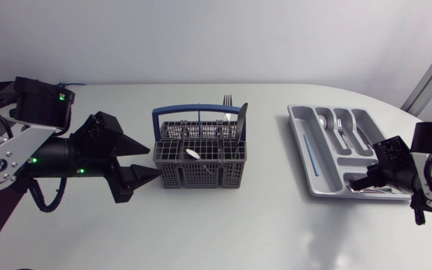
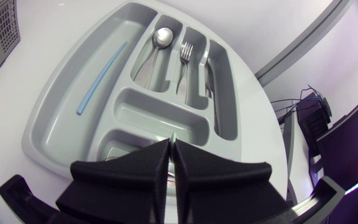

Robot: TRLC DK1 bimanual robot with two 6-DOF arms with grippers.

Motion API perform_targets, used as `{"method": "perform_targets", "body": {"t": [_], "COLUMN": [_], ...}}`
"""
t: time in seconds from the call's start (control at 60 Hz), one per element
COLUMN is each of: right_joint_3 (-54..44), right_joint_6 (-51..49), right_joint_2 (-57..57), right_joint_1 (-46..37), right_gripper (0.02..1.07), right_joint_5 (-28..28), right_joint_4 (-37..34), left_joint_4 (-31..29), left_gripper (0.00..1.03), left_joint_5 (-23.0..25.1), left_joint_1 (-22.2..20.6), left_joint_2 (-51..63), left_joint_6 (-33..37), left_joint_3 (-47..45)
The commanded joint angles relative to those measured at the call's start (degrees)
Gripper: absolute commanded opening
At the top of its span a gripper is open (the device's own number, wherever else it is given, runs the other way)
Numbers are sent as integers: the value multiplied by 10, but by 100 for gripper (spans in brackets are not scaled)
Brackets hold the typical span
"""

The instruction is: Unload the cutlery basket into the drawer organizer.

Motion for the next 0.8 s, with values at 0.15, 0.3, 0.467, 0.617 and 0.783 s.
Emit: {"method": "perform_targets", "body": {"t": [0.15, 0.3, 0.467, 0.617, 0.783], "right_joint_3": [-15, -18, -14, -7, -1], "right_joint_6": [-23, -23, -16, -5, 22], "right_joint_2": [52, 24, -38, -86, -132], "right_joint_1": [-9, -7, 5, 18, 53], "right_gripper": [45, 71, 88, 95, 95], "right_joint_5": [13, 16, 18, 18, 16], "right_joint_4": [28, 16, -32, -76, -130], "left_joint_4": [-2, -3, -1, -1, -11], "left_gripper": [81, 81, 81, 81, 81], "left_joint_5": [0, 0, 0, 0, 0], "left_joint_1": [5, 4, 5, -4, -15], "left_joint_2": [-11, -12, -13, -12, -13], "left_joint_6": [-2, -2, 3, 11, 33], "left_joint_3": [1, 5, 13, 18, 37]}}
